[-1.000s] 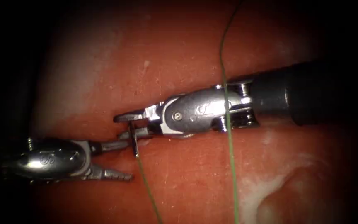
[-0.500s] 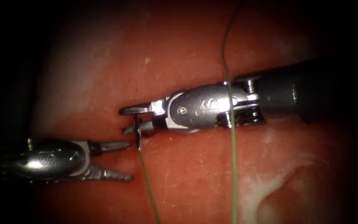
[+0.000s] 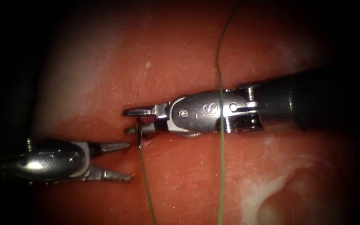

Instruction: Wound Closure

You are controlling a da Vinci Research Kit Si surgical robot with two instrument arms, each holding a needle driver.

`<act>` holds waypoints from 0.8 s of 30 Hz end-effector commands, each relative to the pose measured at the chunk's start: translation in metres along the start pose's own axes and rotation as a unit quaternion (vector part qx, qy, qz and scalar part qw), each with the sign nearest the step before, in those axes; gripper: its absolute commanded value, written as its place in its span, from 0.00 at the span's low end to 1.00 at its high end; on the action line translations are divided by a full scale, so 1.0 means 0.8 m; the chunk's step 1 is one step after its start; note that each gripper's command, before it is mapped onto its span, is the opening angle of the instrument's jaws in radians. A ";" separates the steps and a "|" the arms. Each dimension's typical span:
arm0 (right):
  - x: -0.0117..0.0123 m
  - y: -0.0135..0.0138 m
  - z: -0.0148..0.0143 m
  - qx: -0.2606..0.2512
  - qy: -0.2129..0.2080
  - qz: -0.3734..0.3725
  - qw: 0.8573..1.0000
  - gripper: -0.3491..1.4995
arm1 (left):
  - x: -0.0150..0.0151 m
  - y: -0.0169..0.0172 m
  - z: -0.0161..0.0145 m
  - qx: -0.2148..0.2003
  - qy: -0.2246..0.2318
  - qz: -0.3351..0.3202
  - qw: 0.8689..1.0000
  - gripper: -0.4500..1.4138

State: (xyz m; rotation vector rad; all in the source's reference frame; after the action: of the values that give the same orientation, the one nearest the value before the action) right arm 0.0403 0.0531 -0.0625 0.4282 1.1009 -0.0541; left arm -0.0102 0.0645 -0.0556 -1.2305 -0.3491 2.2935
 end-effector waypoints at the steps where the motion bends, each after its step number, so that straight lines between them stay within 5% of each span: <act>1: 0.0001 -0.0001 0.0011 0.005 0.001 0.001 1.000 0.00 | -0.0005 0.0004 0.0010 -0.001 0.000 -0.001 1.000 0.56; 24: -0.0017 -0.0005 0.0013 0.019 -0.025 0.042 0.999 0.00 | -0.0005 0.0004 0.0011 -0.001 -0.002 0.000 1.000 0.56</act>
State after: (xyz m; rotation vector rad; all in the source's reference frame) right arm 0.0396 0.0521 -0.0613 0.5083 1.0286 -0.0095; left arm -0.0102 0.0644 -0.0555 -1.2267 -0.3493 2.2953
